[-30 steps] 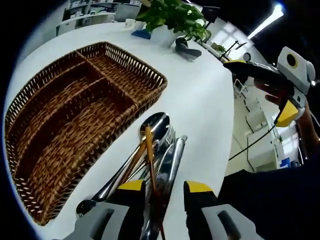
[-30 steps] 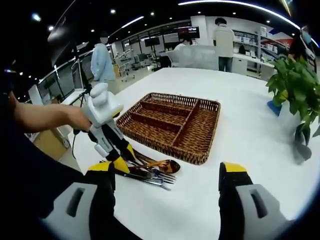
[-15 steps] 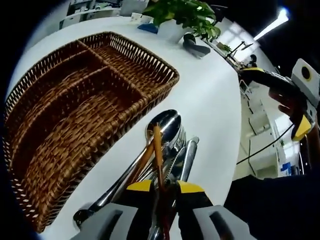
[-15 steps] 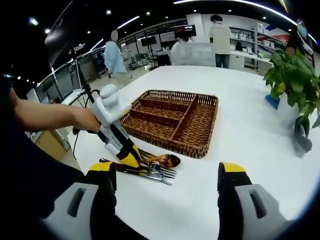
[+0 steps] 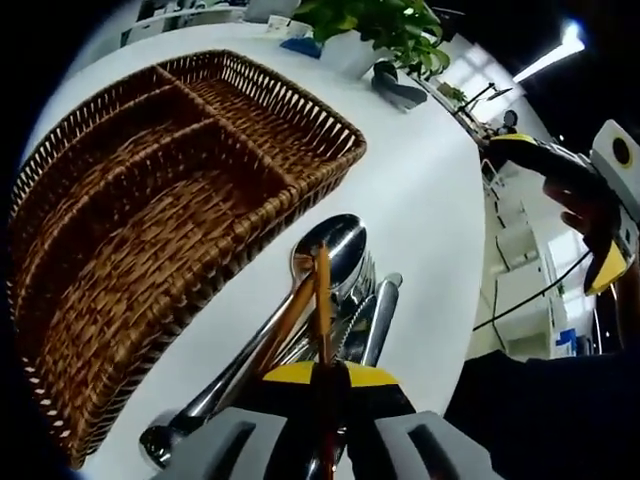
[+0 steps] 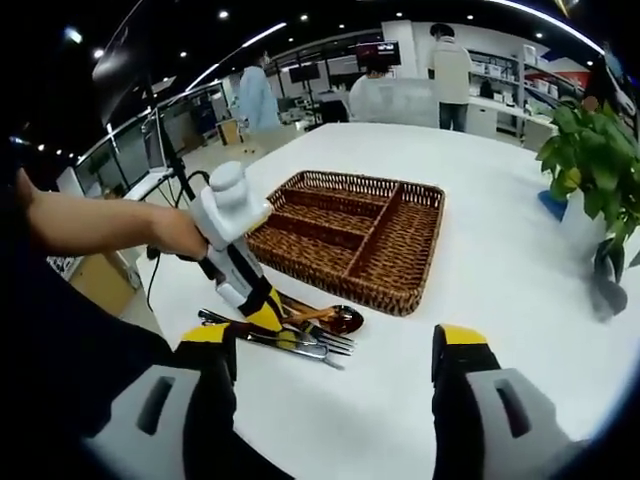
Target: Arrange the knives, forks, and spoons in their matching storage slots by inserting each utensil handle-first until every utensil is classified and aligned in the correct compartment
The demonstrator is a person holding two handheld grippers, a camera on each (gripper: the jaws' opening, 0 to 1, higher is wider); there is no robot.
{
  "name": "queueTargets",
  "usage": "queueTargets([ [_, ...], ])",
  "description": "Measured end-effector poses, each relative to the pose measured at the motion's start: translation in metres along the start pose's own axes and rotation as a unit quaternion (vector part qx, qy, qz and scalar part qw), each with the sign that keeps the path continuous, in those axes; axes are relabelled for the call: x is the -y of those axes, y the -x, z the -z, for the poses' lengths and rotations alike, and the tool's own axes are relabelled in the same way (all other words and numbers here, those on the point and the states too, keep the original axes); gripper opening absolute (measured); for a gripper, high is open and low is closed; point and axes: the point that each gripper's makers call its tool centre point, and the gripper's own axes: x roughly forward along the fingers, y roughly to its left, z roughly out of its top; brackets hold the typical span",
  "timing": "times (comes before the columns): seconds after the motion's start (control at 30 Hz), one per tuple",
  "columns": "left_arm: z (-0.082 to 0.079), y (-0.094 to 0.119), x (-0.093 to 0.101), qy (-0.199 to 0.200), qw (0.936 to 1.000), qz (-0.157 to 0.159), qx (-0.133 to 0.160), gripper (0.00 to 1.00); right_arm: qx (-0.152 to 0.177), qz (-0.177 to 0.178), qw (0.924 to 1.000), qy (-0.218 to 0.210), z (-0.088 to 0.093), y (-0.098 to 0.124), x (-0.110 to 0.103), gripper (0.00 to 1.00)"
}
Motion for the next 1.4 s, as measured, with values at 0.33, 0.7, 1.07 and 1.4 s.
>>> queueTargets([
  [0.33, 0.000, 0.001, 0.000, 0.024, 0.9996, 0.014, -0.003, 0.05, -0.002, 0.000, 0.9999, -0.012, 0.004, -0.003, 0.003, 0.81],
  [0.7, 0.000, 0.012, 0.007, 0.009, 0.9995, 0.029, -0.007, 0.05, -0.009, -0.010, 0.9998, -0.014, 0.009, -0.015, -0.004, 0.79],
  [1.07, -0.016, 0.036, 0.016, 0.011, 0.9979, 0.051, 0.037, 0.04, -0.009, -0.040, 0.9990, -0.016, 0.007, -0.031, -0.025, 0.75],
  [1.4, -0.061, 0.085, 0.039, 0.037, 0.9825, 0.102, 0.152, 0.04, 0.019, -0.067, 0.9975, -0.011, -0.020, -0.035, -0.043, 0.65],
])
